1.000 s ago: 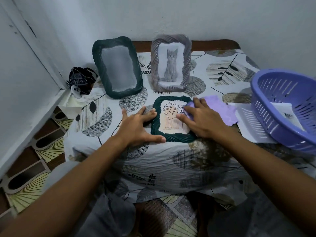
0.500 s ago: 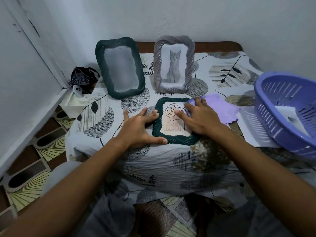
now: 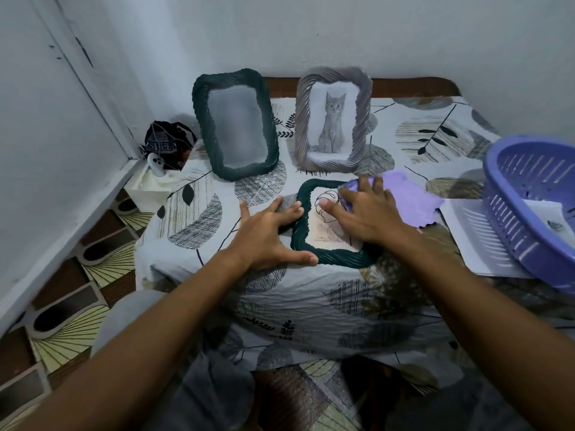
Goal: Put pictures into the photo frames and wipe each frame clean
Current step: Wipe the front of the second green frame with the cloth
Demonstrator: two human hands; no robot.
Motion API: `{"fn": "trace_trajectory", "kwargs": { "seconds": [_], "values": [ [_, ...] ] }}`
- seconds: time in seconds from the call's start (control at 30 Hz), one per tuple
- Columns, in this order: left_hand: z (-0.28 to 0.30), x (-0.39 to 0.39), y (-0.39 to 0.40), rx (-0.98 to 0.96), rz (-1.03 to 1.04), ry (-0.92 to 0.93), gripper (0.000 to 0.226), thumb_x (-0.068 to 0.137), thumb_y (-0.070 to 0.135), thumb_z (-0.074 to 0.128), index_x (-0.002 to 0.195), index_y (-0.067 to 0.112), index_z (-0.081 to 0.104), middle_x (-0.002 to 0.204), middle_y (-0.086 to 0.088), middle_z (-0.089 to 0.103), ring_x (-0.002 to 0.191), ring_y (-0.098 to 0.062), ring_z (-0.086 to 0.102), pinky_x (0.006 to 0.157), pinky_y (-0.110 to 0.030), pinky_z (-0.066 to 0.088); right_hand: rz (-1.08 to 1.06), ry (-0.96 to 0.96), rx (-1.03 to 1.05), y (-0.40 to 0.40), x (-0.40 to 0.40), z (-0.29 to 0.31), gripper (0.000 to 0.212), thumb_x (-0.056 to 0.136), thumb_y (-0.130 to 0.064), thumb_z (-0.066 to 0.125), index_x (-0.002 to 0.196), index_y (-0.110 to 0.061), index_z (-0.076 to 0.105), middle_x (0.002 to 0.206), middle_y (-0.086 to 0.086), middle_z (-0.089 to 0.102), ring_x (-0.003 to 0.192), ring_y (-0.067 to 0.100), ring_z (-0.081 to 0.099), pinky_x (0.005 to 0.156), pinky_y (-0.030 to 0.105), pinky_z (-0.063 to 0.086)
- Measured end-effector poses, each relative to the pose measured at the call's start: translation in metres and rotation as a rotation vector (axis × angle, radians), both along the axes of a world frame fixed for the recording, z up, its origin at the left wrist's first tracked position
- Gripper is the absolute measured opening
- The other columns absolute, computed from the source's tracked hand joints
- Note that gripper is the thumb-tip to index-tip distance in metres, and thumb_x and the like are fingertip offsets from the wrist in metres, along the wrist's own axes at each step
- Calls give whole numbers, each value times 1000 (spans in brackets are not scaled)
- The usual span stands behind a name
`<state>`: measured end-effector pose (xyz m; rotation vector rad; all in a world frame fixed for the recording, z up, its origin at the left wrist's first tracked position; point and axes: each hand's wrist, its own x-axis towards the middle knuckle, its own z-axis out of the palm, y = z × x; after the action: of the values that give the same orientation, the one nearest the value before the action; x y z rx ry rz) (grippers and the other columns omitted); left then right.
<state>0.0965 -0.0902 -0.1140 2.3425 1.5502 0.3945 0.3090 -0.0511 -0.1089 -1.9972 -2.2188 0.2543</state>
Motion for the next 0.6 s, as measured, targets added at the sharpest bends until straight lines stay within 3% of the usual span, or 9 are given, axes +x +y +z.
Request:
{"fn": "trace_trajectory", "kwargs": {
  "seconds": [0.13,0.4,0.6],
  "values": [
    [-2,0,0,10,5,-11,118,43,92,46,145,33,36,151,12,33,145,-4,13,111,-65,-10,42,-7,-6,2,-21,2,81,82,-80,21,137,-27,48,161,15,5,146,37,-7,115,58,1],
    [-6,-1,1,25,9,-8,117,44,92,46,144,34,37,151,18,32,144,-3,13,112,-61,-14,-32,-92,11,-11,14,5,78,85,-75,15,143,-29,41,159,19,5,146,40,-7,117,54,5],
    [-5,-2,2,7,2,-32,117,43,92,47,144,35,36,152,12,32,145,-5,15,112,-61,-14,49,-15,-39,0,-21,9,73,89,-73,20,141,-28,44,160,16,-7,144,38,-18,114,55,-7]
  ]
}}
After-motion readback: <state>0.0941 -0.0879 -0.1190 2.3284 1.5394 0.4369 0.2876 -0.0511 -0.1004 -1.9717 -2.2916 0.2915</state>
